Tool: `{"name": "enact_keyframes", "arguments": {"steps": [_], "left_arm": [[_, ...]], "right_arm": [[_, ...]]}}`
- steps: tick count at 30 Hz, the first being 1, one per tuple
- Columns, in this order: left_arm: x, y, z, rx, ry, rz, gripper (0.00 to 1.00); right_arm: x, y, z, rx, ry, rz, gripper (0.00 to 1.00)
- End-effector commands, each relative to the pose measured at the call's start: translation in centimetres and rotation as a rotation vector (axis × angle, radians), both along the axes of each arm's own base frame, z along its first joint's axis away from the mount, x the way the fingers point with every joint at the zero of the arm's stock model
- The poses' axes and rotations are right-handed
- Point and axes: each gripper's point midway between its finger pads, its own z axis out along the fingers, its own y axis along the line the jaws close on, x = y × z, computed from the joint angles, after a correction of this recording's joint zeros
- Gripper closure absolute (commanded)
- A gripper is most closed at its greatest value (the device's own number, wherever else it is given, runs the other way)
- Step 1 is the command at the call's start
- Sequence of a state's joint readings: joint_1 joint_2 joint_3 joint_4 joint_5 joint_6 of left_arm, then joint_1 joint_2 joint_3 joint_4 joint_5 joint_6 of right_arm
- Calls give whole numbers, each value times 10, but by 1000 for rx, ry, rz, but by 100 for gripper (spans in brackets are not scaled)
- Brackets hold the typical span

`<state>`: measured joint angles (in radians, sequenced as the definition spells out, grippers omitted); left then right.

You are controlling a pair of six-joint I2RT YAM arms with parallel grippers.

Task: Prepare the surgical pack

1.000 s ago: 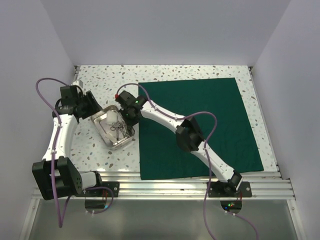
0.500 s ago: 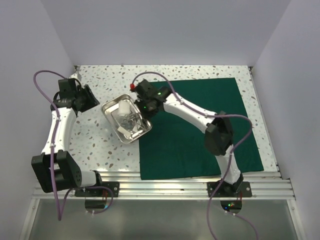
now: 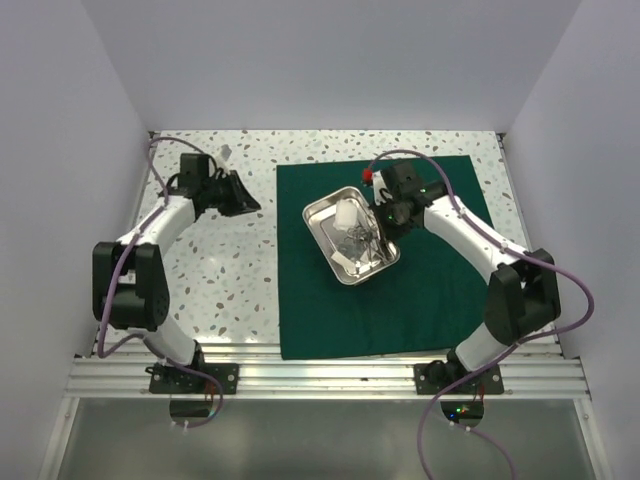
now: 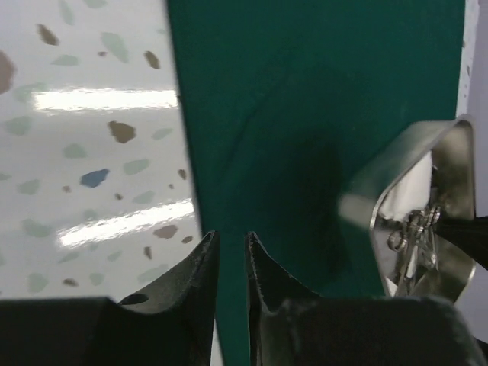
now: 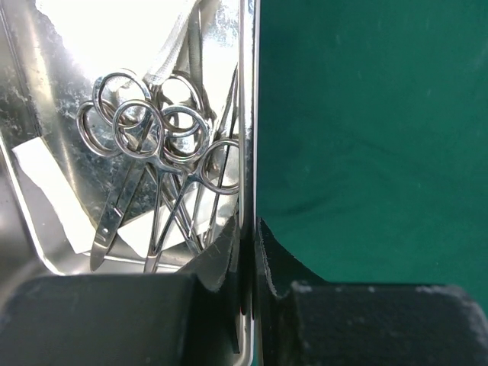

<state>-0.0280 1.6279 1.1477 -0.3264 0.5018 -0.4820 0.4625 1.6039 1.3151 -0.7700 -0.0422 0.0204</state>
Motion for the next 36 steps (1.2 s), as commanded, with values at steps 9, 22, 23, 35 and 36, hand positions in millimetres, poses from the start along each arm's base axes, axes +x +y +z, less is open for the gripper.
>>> {"name": "enact_keyframes", "arguments": {"steps": [9,22,23,35,36], "left_arm": [[22,-85,-39,-151,43,-224,92],[16,-136,-83,-160,168,-325,84],[19,-136,-87,-155,175,-321,83],[-6,-87,-155,5,441,-103,93],[-9,-83,-158,5,458,-86,94]], "right_arm": [[8,-52,-31,18,-25,218,100],[31,-83,-66,-109,98,98,76],[29,-83,-67,-107,101,93,70],[40,-117,-34,-163,139,-594,45],[46,-121,-30,-156,124,-635,46]]}}
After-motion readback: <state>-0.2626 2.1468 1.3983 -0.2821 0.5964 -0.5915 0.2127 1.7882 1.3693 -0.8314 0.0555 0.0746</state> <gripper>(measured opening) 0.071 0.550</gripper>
